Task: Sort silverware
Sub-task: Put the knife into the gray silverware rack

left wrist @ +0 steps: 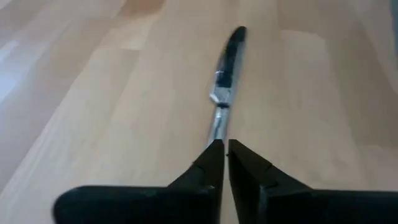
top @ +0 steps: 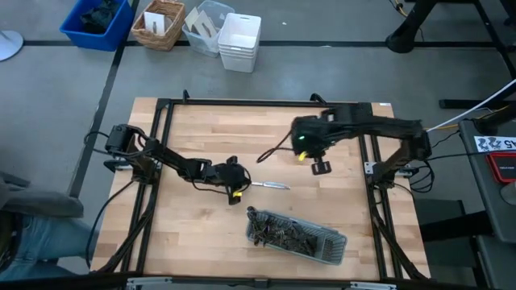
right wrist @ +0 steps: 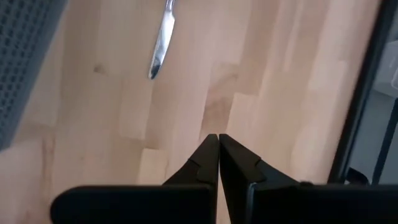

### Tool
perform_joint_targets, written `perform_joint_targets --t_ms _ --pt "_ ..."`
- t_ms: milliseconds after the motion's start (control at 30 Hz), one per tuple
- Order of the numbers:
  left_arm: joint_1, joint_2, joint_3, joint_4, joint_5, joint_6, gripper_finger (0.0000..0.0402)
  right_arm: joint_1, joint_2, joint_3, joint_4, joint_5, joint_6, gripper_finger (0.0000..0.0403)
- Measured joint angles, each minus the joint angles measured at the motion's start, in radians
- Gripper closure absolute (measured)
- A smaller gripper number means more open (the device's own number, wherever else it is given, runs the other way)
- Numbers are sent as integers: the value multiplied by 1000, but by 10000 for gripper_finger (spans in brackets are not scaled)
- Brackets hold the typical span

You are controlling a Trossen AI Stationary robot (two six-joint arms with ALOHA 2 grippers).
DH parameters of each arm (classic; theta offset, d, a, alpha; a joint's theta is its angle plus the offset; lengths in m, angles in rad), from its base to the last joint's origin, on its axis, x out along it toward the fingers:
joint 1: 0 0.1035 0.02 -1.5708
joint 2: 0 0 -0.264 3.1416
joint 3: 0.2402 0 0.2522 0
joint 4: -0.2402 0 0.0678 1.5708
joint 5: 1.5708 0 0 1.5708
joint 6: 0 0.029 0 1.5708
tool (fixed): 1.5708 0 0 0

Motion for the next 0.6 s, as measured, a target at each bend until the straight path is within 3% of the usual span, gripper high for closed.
perform_joint_targets --t_ms 200,300,600 --pt "38 0 0 1 14 -87 309 0 -129 -19 4 0 63 386" --pt "39 3 0 2 23 -61 276 0 -184 -48 5 0 84 386" --pt "33 67 2 10 25 24 263 0 -299 -158 118 2 86 386"
